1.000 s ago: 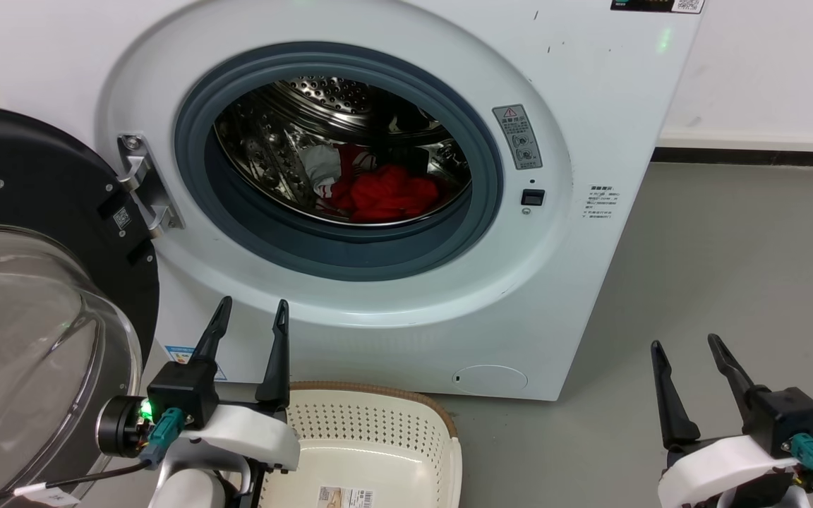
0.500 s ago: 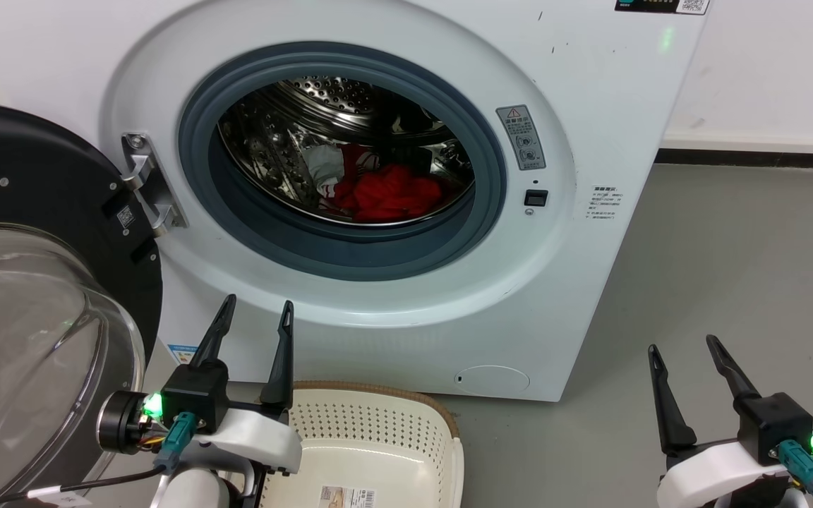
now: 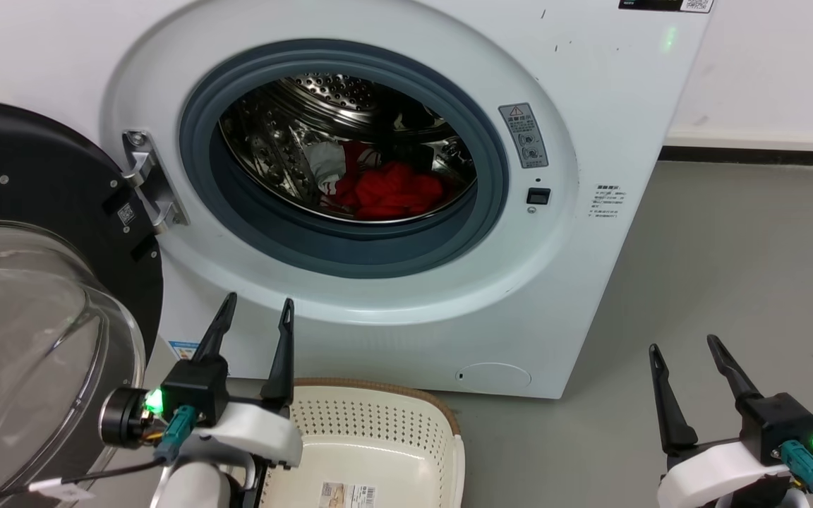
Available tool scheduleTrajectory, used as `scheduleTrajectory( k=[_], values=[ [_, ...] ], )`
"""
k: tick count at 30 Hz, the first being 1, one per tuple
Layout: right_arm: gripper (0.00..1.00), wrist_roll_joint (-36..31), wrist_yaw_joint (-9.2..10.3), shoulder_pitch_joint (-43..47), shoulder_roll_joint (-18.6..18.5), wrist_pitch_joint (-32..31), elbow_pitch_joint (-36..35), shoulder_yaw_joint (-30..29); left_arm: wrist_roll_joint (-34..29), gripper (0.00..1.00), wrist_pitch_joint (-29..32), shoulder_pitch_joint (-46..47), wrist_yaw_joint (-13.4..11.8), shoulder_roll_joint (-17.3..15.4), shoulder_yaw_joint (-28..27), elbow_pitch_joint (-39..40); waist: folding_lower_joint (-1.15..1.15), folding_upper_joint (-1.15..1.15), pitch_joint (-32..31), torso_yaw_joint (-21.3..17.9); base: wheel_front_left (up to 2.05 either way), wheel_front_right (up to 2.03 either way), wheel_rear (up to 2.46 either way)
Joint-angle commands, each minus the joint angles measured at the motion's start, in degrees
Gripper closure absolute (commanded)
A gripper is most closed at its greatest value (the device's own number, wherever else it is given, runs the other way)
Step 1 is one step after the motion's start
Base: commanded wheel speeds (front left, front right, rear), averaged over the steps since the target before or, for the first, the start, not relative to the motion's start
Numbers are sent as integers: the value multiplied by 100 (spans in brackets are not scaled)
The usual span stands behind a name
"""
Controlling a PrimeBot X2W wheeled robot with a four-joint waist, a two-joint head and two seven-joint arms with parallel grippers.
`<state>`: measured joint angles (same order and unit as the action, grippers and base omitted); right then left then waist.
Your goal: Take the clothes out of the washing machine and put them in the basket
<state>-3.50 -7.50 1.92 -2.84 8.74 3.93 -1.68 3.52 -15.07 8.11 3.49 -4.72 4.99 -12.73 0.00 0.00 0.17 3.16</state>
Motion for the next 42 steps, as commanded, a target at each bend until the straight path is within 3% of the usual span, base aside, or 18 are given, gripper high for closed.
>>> scheduleTrajectory(
  k=[1,8,13,26,34,42],
  values=[
    [0,14,2,30,-7,1,-32,-6,-6,0,-15,141,0,22,-10,-14,0,0,39,3,0,0,0],
    [0,10,3,-351,-6,-89,-462,118,-37,0,-14,995,-100,48,-109,-217,0,0,892,-208,0,0,0],
    [0,47,2,-715,-4,-118,-788,284,-13,0,-14,2026,-59,-140,-274,-557,0,0,1763,-530,0,0,0],
    [0,437,3,-1402,0,202,-1100,667,-21,0,396,5148,189,-782,-251,-2557,0,0,3730,-1340,0,0,0],
    [0,646,2,-1550,1,400,-1136,883,48,0,908,6660,298,-922,-78,-3622,0,0,4369,-1447,0,0,0],
    [0,839,3,-1609,-1,521,-998,1417,235,0,1801,7668,379,-1251,25,-4592,0,0,4578,-1866,0,0,0]
  ],
)
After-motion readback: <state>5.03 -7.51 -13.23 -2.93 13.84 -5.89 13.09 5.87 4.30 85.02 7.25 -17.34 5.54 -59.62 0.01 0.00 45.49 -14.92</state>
